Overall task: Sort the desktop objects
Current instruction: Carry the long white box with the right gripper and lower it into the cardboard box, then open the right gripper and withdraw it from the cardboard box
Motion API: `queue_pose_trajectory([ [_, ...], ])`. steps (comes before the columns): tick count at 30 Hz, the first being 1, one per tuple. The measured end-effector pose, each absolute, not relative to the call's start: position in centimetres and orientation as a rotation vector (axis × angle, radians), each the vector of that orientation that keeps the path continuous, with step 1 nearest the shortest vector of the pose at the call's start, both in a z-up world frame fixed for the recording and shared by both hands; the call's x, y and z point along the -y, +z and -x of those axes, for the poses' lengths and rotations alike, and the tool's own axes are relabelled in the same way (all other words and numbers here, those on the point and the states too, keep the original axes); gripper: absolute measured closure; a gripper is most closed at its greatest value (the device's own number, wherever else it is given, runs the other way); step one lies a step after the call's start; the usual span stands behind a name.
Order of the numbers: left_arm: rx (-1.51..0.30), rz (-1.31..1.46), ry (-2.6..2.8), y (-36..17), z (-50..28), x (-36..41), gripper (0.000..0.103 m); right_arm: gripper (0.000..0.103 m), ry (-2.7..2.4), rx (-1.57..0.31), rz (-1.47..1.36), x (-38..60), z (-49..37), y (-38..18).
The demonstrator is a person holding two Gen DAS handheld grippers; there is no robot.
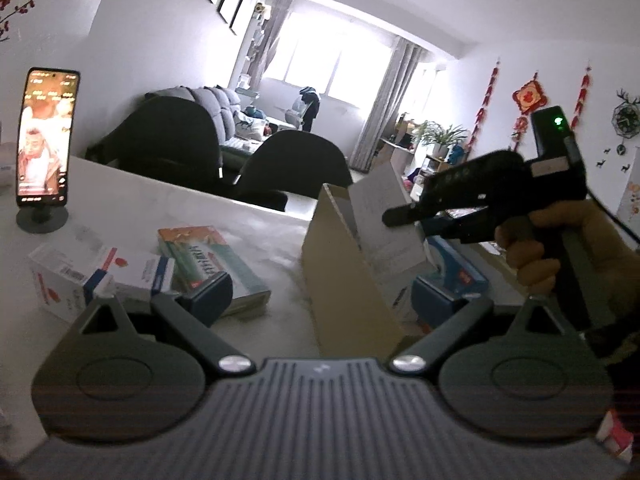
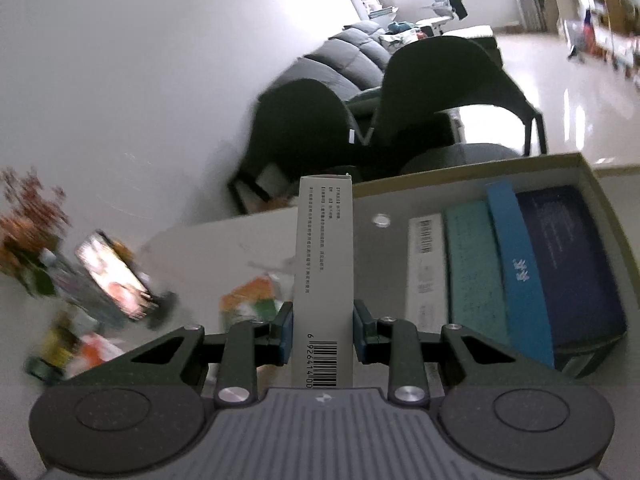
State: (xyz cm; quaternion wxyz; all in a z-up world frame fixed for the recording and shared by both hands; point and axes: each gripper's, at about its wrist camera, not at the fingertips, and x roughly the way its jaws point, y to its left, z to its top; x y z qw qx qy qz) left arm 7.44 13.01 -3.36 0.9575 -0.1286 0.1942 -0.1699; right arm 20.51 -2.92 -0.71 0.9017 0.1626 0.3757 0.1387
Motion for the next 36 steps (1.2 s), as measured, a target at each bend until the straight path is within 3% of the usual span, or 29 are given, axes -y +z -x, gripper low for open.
queue_pose_trajectory([
  [26,-0.448,0.319,-0.262,-4.6,-8.2,-15.9,0.005,0.071,0.168,-0.859,0.129,-3.5,-24.9,-5.1],
  [36,-0.451,0.312,-0.263,-4.7,-8.4,-16.0,0.005,0.067,0.190,-0.832,0.058,-2.3,-25.7,-5.0],
])
